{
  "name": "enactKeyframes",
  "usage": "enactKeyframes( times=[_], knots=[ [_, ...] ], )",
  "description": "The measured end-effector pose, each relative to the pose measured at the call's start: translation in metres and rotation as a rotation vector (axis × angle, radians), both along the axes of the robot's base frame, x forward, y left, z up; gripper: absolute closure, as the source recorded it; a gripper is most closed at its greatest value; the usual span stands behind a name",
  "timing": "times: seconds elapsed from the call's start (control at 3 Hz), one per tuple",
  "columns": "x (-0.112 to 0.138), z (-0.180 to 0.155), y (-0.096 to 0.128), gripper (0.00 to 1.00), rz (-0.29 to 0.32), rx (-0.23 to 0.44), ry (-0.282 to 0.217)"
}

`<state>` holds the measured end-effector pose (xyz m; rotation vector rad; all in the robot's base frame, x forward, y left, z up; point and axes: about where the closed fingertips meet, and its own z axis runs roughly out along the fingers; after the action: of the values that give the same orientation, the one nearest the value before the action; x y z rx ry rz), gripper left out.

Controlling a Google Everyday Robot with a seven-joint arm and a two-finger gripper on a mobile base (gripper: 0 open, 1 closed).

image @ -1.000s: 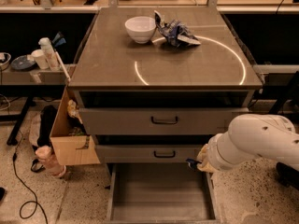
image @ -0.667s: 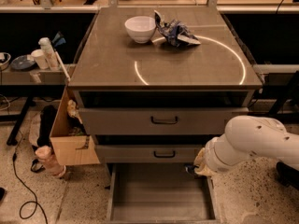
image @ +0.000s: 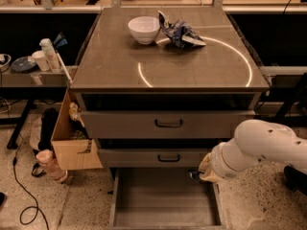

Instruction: Place rxbar blueberry into bottom drawer

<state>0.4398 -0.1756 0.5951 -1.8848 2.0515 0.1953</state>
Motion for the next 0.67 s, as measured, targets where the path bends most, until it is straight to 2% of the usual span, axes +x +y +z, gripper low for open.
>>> enactKeyframes(
  times=[0.67],
  knots=[
    [-0.005,-0.071,0.003,1.0,0.022,0.07,0.106]
  ],
)
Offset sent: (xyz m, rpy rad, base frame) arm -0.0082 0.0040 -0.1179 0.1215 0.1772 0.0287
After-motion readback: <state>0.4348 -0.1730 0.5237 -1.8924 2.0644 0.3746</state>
